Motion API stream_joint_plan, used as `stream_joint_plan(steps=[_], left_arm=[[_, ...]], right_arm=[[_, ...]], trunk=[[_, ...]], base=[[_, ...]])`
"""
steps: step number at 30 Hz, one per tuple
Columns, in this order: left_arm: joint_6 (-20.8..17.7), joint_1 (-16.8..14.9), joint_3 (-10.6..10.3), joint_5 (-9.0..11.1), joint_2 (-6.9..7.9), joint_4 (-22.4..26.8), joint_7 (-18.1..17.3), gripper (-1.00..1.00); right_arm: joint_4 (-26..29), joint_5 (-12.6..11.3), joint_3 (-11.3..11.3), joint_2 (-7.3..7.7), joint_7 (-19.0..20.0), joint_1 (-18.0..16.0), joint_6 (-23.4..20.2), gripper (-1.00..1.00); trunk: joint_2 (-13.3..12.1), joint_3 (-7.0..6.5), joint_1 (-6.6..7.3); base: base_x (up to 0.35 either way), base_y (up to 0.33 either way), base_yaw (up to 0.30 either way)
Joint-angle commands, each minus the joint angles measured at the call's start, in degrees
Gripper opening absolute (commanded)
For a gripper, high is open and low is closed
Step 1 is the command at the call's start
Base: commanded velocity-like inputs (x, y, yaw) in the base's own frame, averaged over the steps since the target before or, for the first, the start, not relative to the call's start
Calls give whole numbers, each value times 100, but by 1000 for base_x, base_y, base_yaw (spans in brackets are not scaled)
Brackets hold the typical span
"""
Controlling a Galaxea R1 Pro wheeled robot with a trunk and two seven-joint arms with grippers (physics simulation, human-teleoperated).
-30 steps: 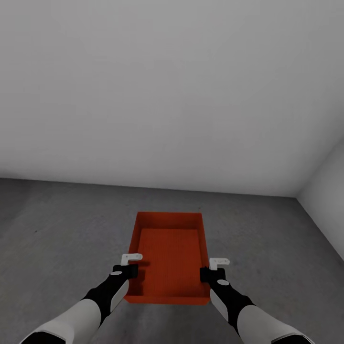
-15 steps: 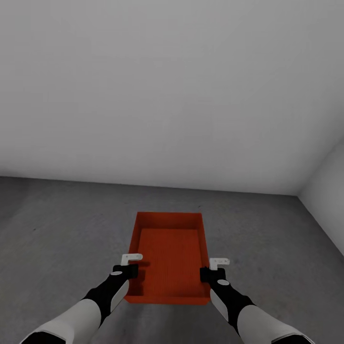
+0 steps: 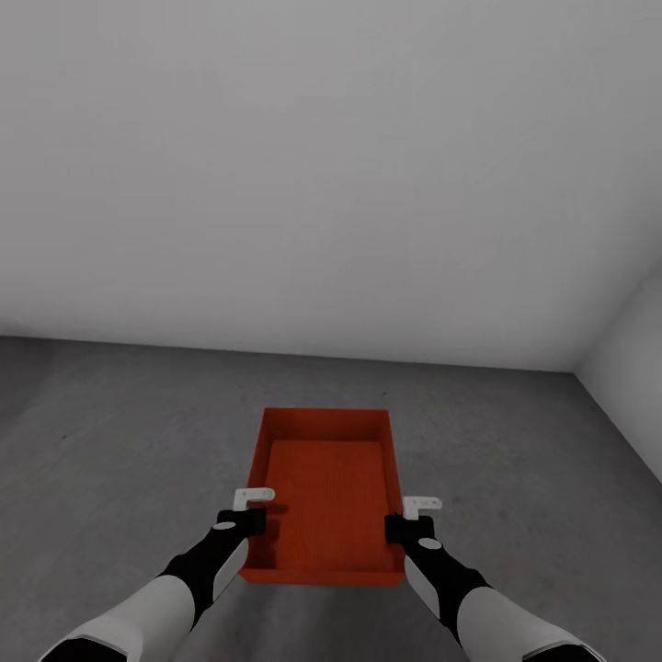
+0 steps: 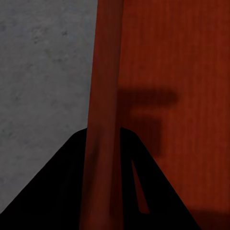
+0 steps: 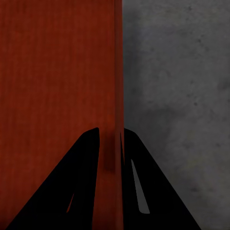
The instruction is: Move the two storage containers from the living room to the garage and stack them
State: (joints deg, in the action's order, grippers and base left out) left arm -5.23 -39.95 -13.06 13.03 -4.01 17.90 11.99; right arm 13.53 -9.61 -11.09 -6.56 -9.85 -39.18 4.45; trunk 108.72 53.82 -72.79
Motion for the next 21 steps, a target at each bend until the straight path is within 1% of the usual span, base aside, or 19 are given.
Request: stream_joint_plan(steps=[1,21], left_arm=[[-31,-4,84,33,-65,11,49,-100],[-31,-4,84,33,-65,11,49,-100]], right_arm=[[-1,-34,37,-3,-96,-2,42,-100],[-5,-33,37,-3,-96,-2,47,-100]], trunk=[[43,22,-22],[846,381,-461]], base=[[0,0,0],[0,0,0]])
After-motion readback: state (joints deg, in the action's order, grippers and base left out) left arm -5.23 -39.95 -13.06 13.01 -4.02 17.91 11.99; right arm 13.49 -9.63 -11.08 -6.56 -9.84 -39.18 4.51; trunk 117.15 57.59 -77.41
